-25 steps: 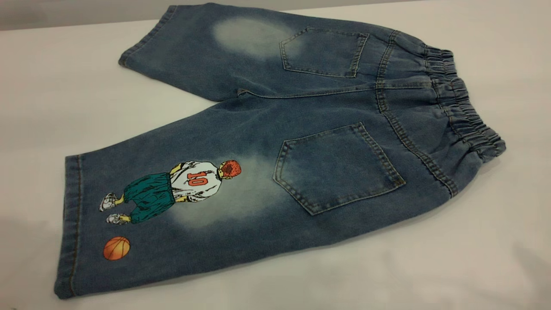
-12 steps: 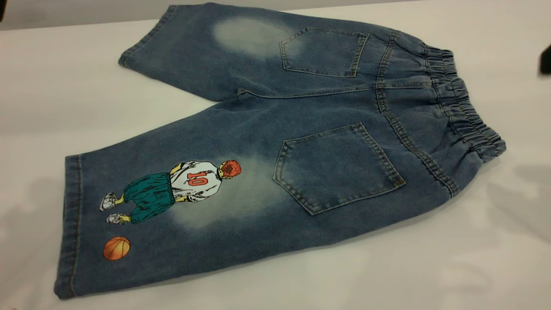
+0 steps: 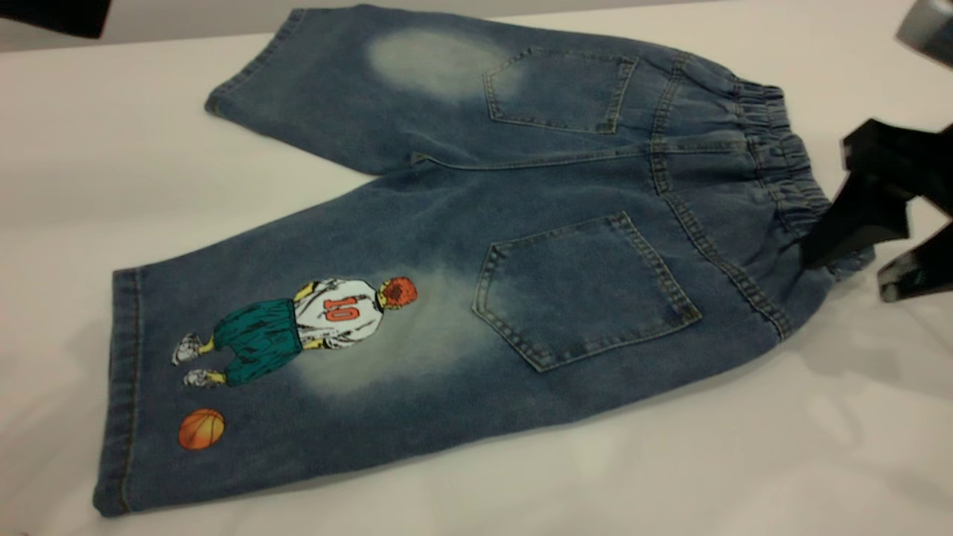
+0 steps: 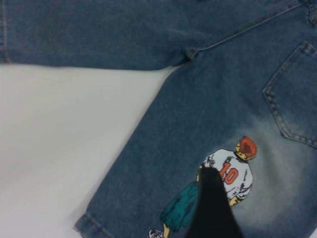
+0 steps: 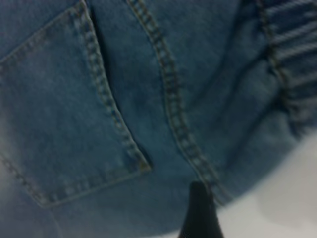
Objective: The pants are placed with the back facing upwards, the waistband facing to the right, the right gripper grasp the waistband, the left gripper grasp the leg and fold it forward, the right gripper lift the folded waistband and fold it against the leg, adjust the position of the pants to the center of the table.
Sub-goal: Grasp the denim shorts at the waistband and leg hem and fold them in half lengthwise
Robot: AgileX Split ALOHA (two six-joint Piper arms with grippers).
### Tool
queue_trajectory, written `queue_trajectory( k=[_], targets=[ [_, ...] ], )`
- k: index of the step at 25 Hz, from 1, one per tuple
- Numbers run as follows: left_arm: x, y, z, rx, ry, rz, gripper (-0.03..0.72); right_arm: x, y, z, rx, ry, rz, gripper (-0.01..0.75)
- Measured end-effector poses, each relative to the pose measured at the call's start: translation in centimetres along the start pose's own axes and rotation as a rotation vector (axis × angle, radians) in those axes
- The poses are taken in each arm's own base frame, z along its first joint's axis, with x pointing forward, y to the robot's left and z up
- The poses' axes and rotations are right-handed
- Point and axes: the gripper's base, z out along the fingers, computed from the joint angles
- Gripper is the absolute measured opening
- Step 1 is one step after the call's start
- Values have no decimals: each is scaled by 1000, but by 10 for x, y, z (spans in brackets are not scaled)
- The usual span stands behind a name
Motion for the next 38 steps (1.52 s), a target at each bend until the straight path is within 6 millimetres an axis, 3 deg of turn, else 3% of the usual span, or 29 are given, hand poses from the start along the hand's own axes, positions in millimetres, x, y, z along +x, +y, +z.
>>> queue_trajectory(
  k=[4,8,15,30,38],
  targets=[
    [0,0,0,3,1,-2,454,-3,-4,14,-18,-3,7,458],
    [0,0,0,4,2,-2,454,-5,-7,15,9,-25,4,458],
    [1,-2,0,19,15,7,454,-15,-7,13,33,-60,-9,458],
    [1,-2,0,20,15,22,454,-27,-38,-1,29,-111,76,458],
    [1,-2,0,22,16,22,454,-21,-39,15,-50,-34,72,458]
  ],
)
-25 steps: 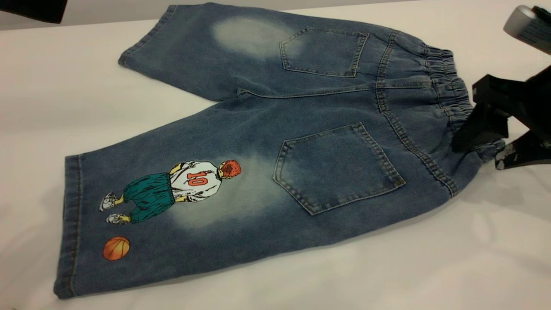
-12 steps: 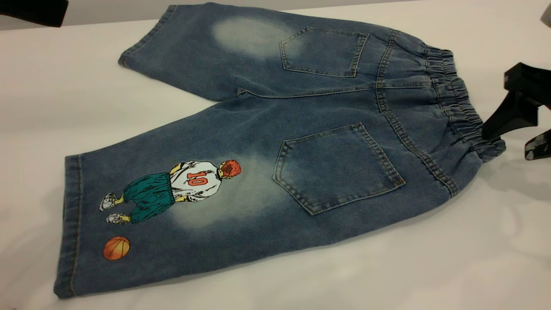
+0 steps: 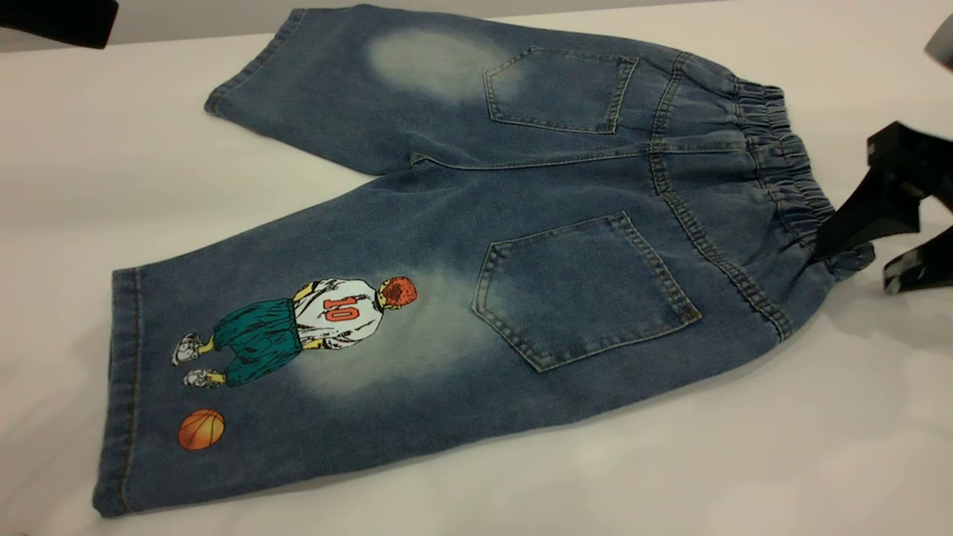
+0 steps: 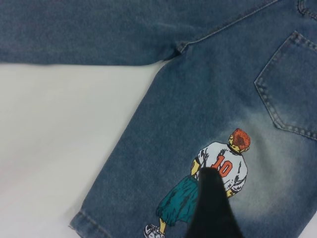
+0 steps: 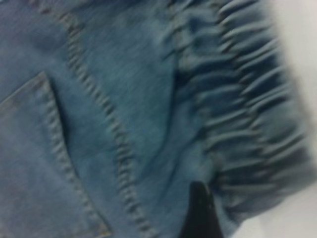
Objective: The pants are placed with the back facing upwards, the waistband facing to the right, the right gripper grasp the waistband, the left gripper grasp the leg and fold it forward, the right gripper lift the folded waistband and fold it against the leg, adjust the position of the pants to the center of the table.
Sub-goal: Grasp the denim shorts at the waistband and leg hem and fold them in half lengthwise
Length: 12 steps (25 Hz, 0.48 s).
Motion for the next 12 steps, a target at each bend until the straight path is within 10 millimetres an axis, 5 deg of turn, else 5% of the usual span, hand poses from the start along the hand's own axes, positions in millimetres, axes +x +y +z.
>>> queue_trajectory(
  k=[12],
  targets=[
    [0,-1,0,6,5,0,454,-15,-1,7,3,-32,-20,458]
  ],
)
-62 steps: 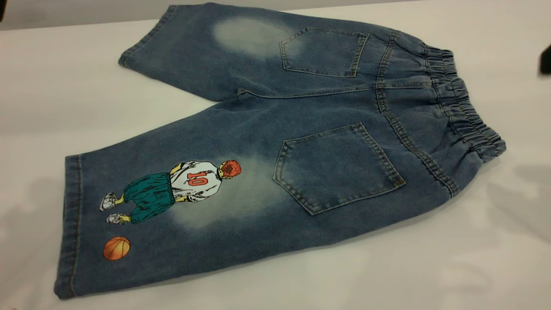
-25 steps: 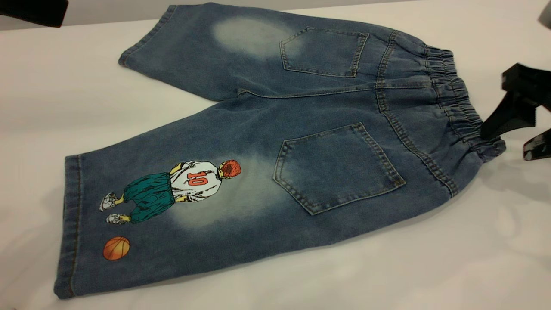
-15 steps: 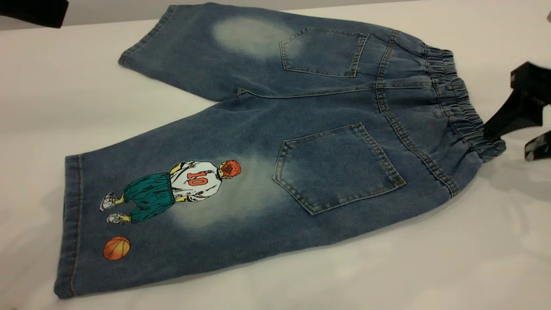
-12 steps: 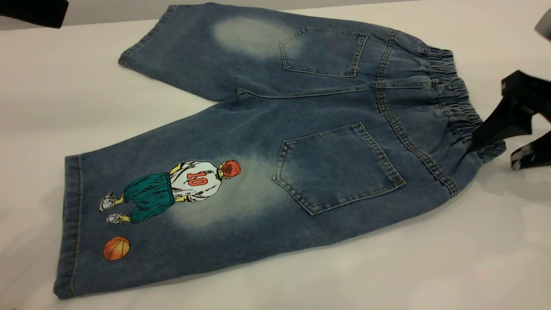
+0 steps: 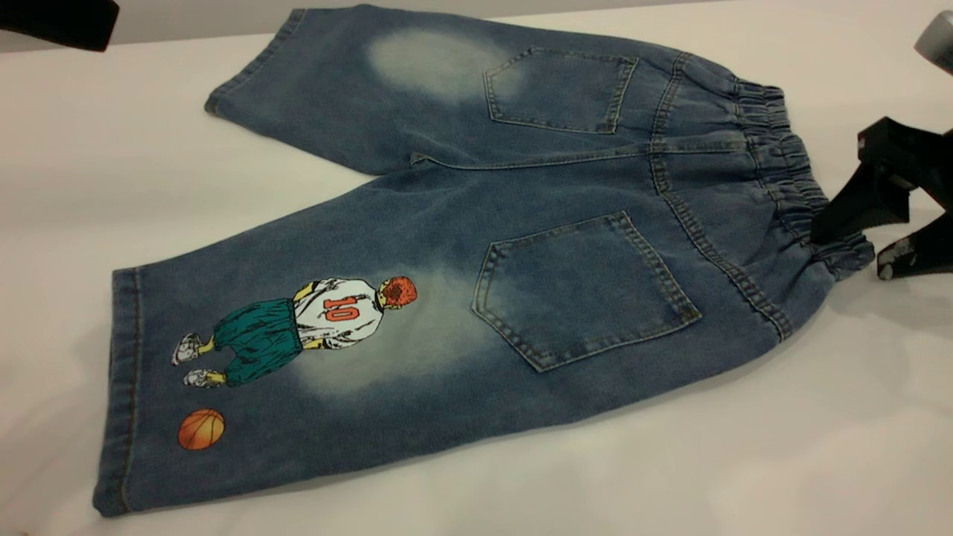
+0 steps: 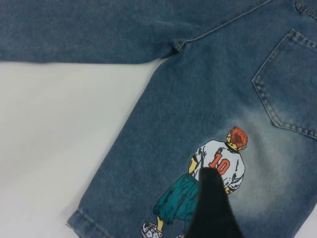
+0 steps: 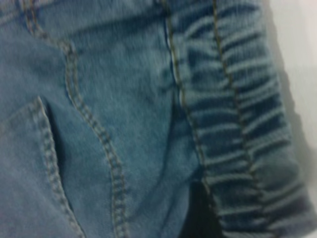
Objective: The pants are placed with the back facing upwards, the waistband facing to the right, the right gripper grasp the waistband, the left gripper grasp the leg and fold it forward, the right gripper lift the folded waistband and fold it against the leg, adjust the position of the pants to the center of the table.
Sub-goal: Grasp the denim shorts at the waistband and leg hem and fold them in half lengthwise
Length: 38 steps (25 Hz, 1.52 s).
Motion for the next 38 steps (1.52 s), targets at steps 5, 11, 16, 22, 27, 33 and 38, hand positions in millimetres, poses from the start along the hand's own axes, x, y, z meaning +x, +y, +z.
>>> queue_trajectory(
  k=[5,11,16,22,27,33,38],
  targets=[
    [1,-1,0,12,11,0,454,5,-3,9,-20,38,26,456],
    [1,-1,0,12,10,0,454,8,-4,17,-70,49,28,449],
    [1,-1,0,12,10,0,454,5,-4,18,-69,10,-6,433],
    [5,1,0,-7,47,54,434,6,-6,19,-59,13,-15,220],
    [28,2,13,-4,155,82,418,7,-1,19,-110,18,-29,43],
    [65,6,46,16,314,42,417,7,2,18,-152,19,-29,42],
    [81,12,72,42,424,-2,417,7,4,17,-171,19,-28,42]
  ],
)
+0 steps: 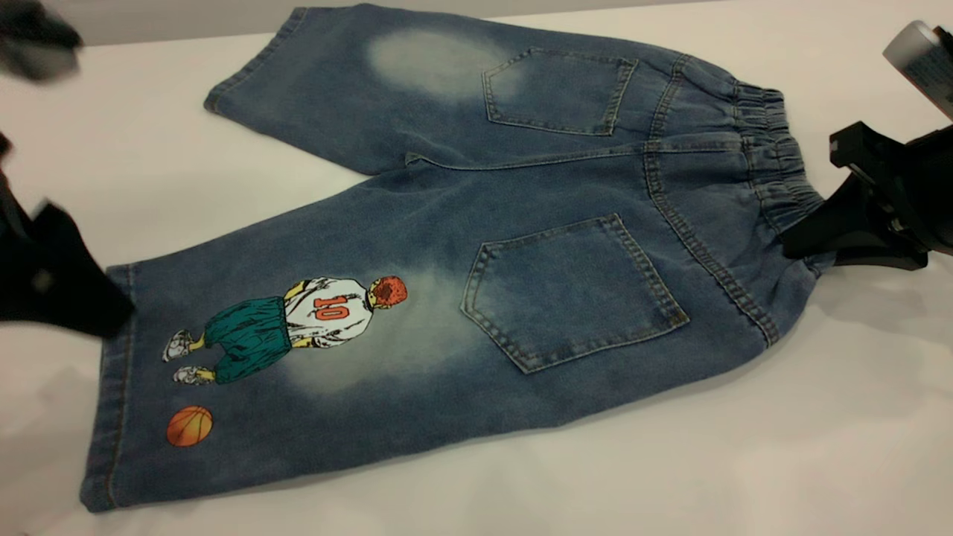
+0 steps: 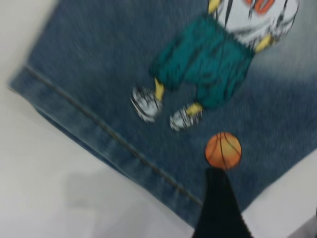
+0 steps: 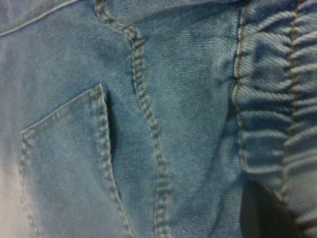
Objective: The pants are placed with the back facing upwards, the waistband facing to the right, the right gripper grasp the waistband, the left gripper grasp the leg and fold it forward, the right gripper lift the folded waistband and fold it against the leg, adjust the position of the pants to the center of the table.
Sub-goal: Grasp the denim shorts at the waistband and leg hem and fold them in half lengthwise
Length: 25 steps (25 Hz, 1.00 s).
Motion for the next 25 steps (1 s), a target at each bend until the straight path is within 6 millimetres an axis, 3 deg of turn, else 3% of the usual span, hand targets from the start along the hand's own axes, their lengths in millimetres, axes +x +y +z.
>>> queue_trajectory(
  k=[11,25],
  targets=[
    [13,8,43,44,156,-68,417,0,0,0,-2,-2,10,43],
    [31,7,77,30,252,-66,417,0,0,0,-1,-2,19,48]
  ],
)
